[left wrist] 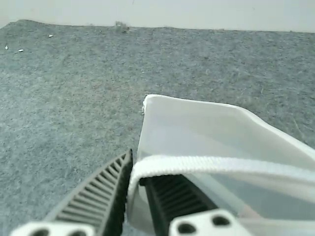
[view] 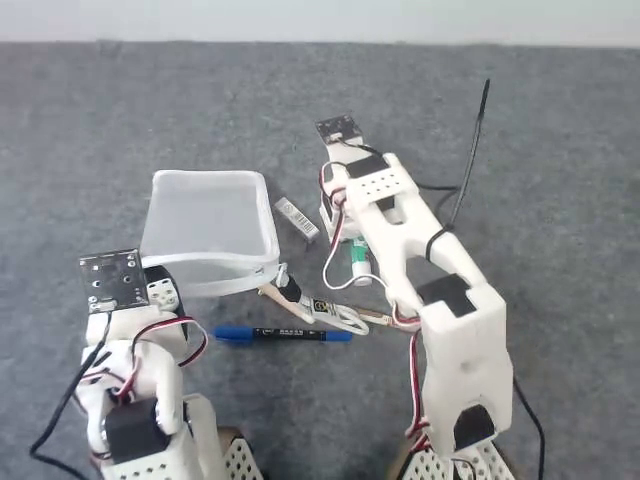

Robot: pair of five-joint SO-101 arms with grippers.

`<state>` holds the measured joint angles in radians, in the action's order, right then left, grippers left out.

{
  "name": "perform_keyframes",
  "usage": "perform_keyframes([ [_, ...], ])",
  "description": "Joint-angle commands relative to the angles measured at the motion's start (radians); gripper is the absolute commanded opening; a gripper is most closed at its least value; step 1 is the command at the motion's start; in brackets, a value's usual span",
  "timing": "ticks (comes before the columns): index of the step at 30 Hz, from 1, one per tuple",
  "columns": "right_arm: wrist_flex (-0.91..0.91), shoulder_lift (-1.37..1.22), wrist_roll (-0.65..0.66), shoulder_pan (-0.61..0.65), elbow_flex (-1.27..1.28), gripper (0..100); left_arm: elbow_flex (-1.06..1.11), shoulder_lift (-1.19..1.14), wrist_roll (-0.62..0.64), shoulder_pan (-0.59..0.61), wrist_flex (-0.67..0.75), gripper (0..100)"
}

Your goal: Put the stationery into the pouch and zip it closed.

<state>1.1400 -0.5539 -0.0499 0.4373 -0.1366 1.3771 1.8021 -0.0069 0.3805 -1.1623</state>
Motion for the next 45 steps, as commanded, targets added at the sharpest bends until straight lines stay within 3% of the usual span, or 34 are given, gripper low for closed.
perform_keyframes([
  [1, 0.059, -0.027, 0.014, -0.012, -0.123, 11.3, -0.028, 0.018, 0.020, 0.002, 0.035, 1],
  [6, 0.065, -0.041, 0.015, -0.012, -0.147, 0.4, -0.028, 0.018, 0.020, 0.002, 0.035, 1],
  [25, 0.251, 0.077, 0.003, 0.002, -0.129, 0.6, -0.101, 0.018, 0.014, 0.002, -0.064, 1],
  [38, 0.019, 0.409, 0.002, 0.010, 0.259, 0.6, -0.176, 0.017, -0.021, 0.002, -0.094, 1],
  [45, 0.012, 0.549, -0.075, 0.027, 0.362, 0.6, -0.189, 0.017, -0.041, 0.002, -0.106, 1],
])
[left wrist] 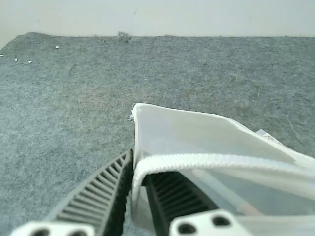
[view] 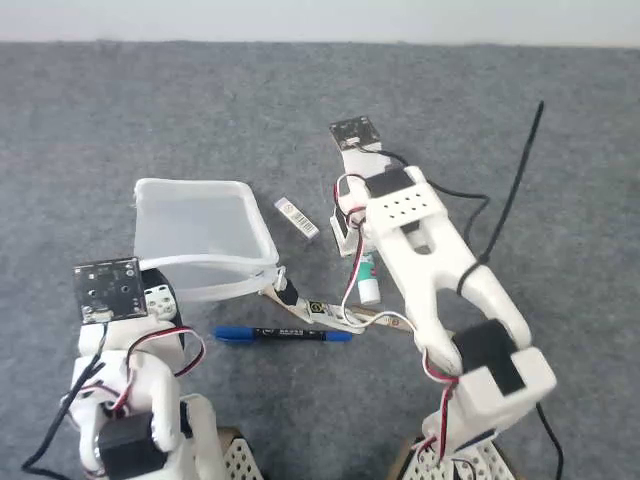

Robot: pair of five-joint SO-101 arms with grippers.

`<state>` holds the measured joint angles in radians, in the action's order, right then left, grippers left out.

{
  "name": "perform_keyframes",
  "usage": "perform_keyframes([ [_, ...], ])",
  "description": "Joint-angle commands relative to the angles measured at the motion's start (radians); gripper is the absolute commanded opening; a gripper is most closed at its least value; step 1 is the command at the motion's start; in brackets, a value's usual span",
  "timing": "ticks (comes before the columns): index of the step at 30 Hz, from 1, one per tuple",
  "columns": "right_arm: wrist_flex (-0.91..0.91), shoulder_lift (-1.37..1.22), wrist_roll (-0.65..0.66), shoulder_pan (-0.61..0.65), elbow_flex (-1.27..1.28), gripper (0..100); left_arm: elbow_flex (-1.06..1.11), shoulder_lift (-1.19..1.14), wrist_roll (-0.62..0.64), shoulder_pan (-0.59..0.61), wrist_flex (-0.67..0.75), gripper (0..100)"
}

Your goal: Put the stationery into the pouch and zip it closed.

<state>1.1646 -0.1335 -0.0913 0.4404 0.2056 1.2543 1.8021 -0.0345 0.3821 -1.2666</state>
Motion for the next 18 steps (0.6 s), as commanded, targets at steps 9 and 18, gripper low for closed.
perform_keyframes([
  [9, -0.013, 0.352, -0.041, 0.058, 0.160, 0.6, -0.255, -0.270, -0.026, -0.002, -0.017, 1],
  [18, -0.013, 0.578, -0.041, 0.059, 0.258, 0.6, -0.506, -0.462, -0.023, -0.002, -0.133, 1],
])
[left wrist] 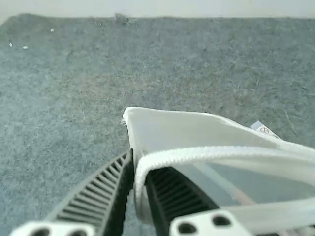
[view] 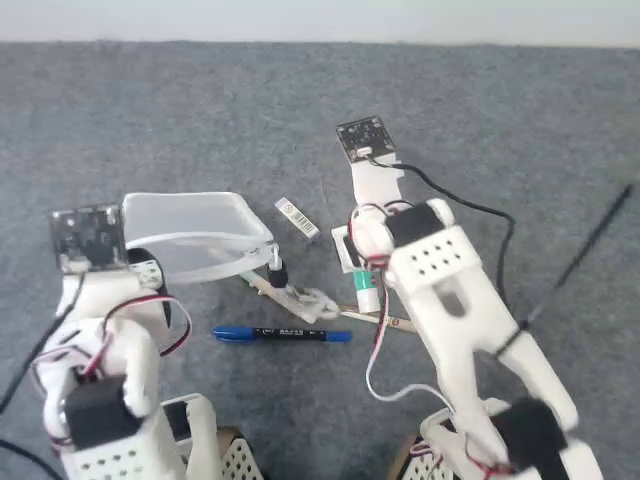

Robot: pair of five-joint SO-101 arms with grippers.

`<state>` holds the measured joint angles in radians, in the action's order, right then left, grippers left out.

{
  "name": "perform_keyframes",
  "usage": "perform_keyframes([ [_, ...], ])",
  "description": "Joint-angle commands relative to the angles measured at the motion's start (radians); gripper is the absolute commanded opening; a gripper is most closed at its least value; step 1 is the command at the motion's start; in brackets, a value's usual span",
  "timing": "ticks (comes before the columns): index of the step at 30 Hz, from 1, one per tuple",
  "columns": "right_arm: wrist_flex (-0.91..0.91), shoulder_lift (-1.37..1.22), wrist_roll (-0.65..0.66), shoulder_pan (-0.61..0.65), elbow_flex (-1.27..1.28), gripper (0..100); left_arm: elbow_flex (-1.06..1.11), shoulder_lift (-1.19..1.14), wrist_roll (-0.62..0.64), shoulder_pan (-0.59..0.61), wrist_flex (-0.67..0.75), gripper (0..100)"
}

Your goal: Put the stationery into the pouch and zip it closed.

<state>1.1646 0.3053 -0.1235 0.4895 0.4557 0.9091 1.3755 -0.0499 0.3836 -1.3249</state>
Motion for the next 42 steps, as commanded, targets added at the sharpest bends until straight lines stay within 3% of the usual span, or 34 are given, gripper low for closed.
perform_keyframes([
  [1, -0.013, 0.174, -0.009, 0.010, 0.015, 0.6, -0.197, -0.038, -0.008, -0.003, -0.095, 1],
  [6, -0.013, 0.395, -0.009, 0.010, 0.063, 0.6, -0.309, -0.057, -0.008, -0.003, -0.140, 1],
  [14, -0.022, 0.679, -0.055, 0.010, 0.075, 0.6, -0.432, -0.325, 0.040, -0.003, -0.178, 1],
  [28, -0.337, 0.705, -0.040, 0.219, -0.023, 0.6, -0.456, -0.379, 0.124, -0.003, -0.129, 1],
  [35, -0.481, 0.714, 0.138, 0.383, -0.029, 0.6, -0.410, -0.379, 0.161, -0.031, -0.107, 1],
  [42, -0.570, 0.704, 0.166, 0.421, -0.026, 0.6, -0.409, -0.379, 0.163, -0.040, -0.107, 1],
])
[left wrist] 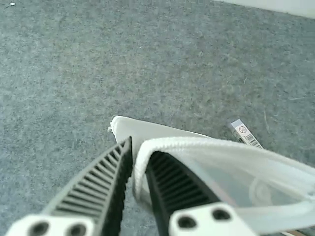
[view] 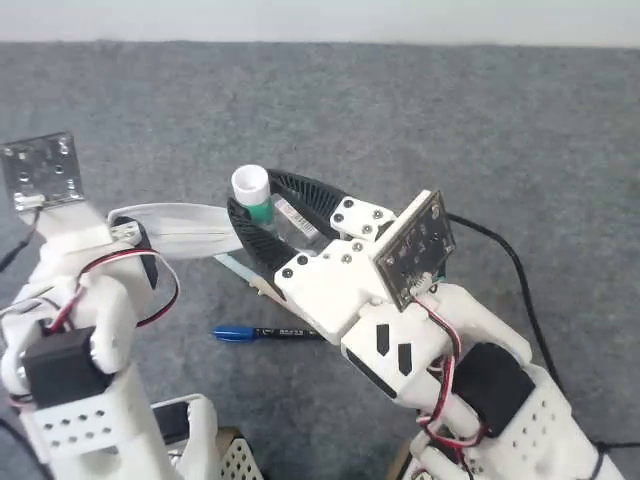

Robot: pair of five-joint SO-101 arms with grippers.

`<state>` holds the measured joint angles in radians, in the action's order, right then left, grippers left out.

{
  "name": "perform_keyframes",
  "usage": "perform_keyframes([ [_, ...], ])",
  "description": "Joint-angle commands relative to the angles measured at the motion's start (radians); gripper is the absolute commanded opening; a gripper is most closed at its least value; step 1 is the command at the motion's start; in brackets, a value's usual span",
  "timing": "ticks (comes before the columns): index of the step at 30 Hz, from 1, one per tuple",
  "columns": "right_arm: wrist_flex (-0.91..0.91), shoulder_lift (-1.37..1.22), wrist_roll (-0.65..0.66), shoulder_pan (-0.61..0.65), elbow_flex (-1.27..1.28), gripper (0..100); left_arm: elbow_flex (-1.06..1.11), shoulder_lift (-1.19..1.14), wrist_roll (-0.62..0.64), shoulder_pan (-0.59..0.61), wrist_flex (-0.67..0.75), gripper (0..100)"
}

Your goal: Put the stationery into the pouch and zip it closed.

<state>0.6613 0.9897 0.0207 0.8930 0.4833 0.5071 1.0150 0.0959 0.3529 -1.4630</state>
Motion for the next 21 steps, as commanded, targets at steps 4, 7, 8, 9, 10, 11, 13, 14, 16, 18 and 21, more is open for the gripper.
perform_keyframes([
  [4, -0.208, 0.019, 0.023, 0.024, 0.031, 0.6, -0.007, -0.018, 0.017, -0.009, 0.031, 1],
  [7, -0.357, 0.019, 0.023, 0.062, 0.152, 0.6, -0.007, -0.018, 0.017, -0.009, 0.031, 1],
  [8, -0.421, 0.019, 0.023, 0.074, 0.199, 0.6, -0.005, -0.018, 0.017, -0.009, 0.031, 1],
  [9, -0.496, 0.019, 0.023, 0.085, 0.249, 0.6, -0.002, -0.018, 0.017, -0.009, 0.031, 1],
  [10, -0.575, 0.021, 0.023, 0.090, 0.296, 0.6, 0.001, -0.018, 0.017, -0.009, 0.031, 1],
  [11, -0.651, 0.021, 0.023, 0.088, 0.338, 0.6, 0.002, -0.018, 0.017, -0.009, 0.031, 1],
  [13, -0.765, 0.021, 0.023, 0.088, 0.405, 0.6, 0.004, -0.018, 0.017, -0.008, 0.031, 1],
  [14, -0.802, 0.019, 0.023, 0.088, 0.433, 0.6, 0.004, -0.018, 0.017, -0.008, 0.031, 1],
  [16, -0.840, 0.019, 0.023, 0.088, 0.479, 0.6, 0.004, -0.018, 0.017, -0.008, 0.031, 1],
  [18, -0.863, 0.019, 0.023, 0.087, 0.505, 0.6, 0.004, -0.018, 0.017, -0.008, 0.031, 1],
  [21, -0.905, 0.018, 0.023, 0.087, 0.539, 0.6, 0.004, -0.018, 0.017, -0.008, 0.031, 1],
])
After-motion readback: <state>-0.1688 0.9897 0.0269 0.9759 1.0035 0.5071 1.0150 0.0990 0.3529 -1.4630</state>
